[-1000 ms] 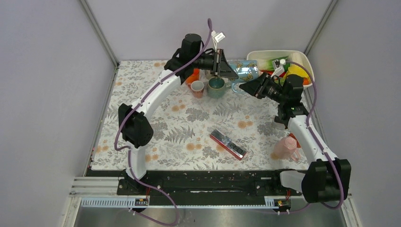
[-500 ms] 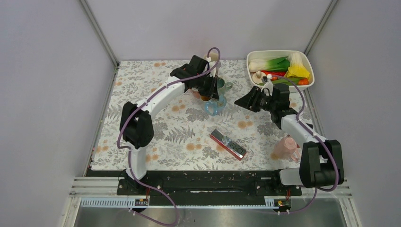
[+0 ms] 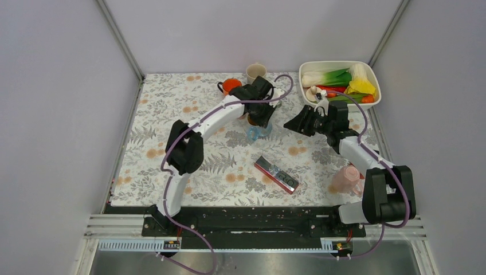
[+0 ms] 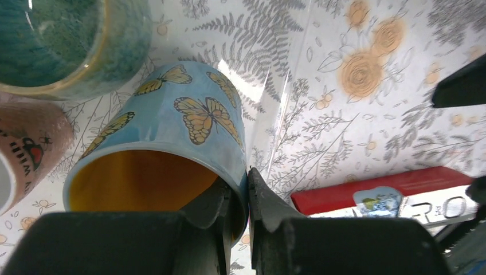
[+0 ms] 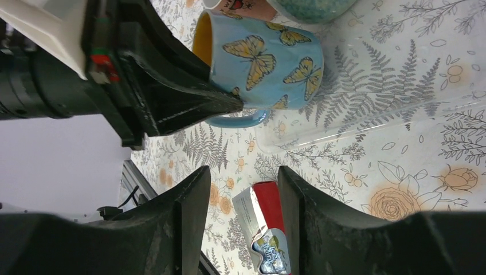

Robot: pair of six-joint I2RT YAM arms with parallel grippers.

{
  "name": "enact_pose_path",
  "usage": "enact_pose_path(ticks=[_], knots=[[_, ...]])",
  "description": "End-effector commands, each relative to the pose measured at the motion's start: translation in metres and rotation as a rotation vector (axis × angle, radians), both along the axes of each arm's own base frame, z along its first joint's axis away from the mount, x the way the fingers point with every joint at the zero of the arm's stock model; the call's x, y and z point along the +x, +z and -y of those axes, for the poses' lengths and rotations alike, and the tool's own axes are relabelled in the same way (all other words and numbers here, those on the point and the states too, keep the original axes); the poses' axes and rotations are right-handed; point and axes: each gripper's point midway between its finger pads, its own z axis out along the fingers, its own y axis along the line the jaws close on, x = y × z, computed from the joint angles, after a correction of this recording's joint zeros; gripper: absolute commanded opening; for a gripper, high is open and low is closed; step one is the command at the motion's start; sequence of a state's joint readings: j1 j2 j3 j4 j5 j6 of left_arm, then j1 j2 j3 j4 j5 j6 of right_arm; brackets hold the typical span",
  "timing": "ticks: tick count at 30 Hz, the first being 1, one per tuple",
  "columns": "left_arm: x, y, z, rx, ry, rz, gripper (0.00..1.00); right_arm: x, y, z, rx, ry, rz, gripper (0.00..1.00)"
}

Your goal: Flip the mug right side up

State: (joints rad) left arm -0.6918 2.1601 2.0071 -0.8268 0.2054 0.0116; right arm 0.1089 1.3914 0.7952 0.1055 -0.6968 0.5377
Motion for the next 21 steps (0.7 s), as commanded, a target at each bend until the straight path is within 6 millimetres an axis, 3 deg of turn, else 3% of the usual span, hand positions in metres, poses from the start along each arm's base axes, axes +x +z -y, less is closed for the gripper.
enact_pose_path(ticks=[1,8,10,16,21], knots=[[0.022,0.034,0.005,0.047,-0.045,0.194,0.0,0.006,0.026,0.001,-0.046,0.001,0.101,0.56],[0.024,0.018,0.01,0.13,-0.083,0.235,0.0,0.005,0.023,0.002,-0.06,-0.002,0.104,0.58],[0.025,0.019,0.013,0.132,-0.086,0.244,0.11,0.005,0.025,0.002,-0.059,-0.001,0.109,0.59],[0.017,0.047,0.026,0.046,-0.117,0.244,0.43,0.005,0.024,0.006,-0.086,-0.022,0.116,0.6],[0.012,0.084,0.031,-0.02,-0.125,0.261,0.53,0.008,0.023,0.015,-0.121,-0.077,0.11,0.6]])
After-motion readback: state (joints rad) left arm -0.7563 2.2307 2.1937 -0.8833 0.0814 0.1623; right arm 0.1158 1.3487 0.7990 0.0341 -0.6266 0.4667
